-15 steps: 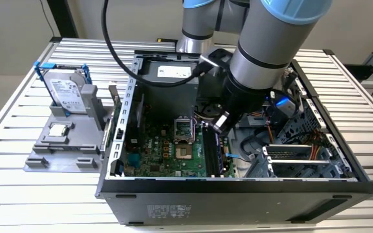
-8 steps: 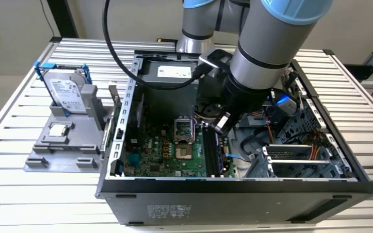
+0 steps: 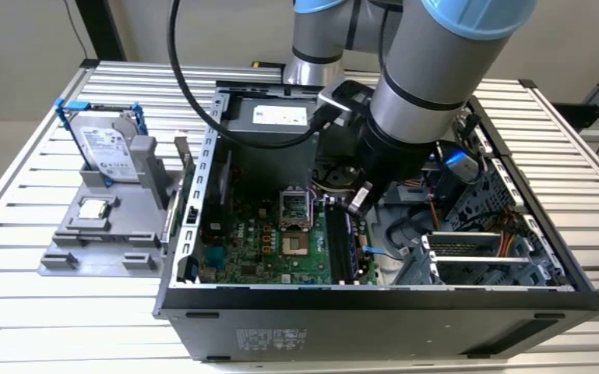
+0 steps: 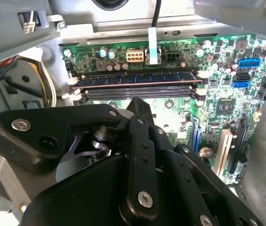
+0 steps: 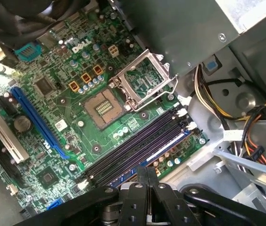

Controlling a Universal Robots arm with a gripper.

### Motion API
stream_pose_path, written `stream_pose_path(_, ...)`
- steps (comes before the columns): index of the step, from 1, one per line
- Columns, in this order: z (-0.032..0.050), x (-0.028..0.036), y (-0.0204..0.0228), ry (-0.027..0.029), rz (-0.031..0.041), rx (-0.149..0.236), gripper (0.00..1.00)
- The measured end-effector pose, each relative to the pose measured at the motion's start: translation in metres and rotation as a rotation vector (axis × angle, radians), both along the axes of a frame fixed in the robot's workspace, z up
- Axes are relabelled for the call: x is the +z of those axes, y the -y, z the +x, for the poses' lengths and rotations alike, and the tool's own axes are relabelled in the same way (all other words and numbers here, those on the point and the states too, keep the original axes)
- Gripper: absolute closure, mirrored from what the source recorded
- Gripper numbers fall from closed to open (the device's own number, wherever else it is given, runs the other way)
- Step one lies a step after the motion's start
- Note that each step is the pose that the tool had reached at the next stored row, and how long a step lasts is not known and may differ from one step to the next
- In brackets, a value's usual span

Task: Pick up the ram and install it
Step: 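Press down the ram until it locks into place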

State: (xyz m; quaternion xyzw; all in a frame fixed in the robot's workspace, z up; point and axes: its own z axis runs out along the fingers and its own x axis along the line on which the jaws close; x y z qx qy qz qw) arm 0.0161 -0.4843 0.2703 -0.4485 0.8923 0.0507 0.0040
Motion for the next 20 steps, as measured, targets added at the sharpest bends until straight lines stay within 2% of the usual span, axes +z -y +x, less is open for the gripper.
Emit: stream_pose_path(20, 0.0065, 0.0001, 0.0000, 0.0002, 0.0027, 0.145, 1.00)
